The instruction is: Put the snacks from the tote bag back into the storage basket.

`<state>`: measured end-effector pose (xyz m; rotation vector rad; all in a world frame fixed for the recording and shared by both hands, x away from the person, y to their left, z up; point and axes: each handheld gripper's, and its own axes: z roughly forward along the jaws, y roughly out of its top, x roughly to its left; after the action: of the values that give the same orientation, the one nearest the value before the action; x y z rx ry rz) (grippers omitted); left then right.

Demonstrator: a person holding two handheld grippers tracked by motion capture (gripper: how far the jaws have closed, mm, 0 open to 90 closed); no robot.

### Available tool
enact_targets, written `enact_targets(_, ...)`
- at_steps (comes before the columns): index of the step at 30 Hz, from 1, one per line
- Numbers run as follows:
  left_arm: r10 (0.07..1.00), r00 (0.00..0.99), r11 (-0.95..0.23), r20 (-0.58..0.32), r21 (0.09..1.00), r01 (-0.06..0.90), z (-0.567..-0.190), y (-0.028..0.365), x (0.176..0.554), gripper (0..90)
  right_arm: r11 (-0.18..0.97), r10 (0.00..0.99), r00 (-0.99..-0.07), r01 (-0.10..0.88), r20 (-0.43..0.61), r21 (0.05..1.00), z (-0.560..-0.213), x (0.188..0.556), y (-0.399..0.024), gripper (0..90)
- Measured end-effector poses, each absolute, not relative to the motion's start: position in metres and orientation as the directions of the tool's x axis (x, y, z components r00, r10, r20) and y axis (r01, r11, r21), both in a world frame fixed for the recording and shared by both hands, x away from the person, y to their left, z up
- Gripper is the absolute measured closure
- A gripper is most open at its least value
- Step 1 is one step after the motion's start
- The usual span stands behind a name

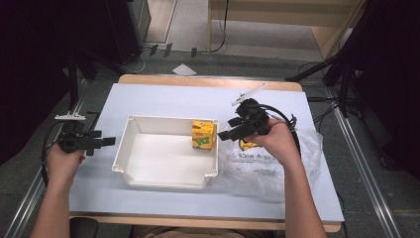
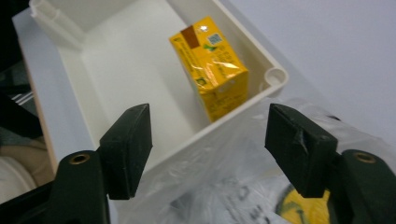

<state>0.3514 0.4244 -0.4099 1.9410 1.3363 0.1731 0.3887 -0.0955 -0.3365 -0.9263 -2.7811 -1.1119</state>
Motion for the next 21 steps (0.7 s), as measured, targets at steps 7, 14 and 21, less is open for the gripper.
enact_targets(7, 0.848, 0.441, -0.161, -0.294, 0.651, 0.742, -0.410, 0.425, 0.351, 15.2, 0.562, 0.578, -0.798, 0.542, 0.171, 0.625, -0.346, 0.398, -0.117, 26.5)
enact_targets(14, 0.848, 0.443, -0.166, -0.291, 0.649, 0.743, -0.410, 0.424, 0.351, 15.2, 0.532, 0.617, -0.774, 0.546, 0.145, 0.647, -0.353, 0.406, -0.136, 22.9)
enact_targets(21, 0.849, 0.441, -0.164, -0.291, 0.648, 0.743, -0.411, 0.424, 0.352, 15.2, 0.530, 0.616, -0.772, 0.551, 0.154, 0.644, -0.362, 0.409, -0.153, 22.4)
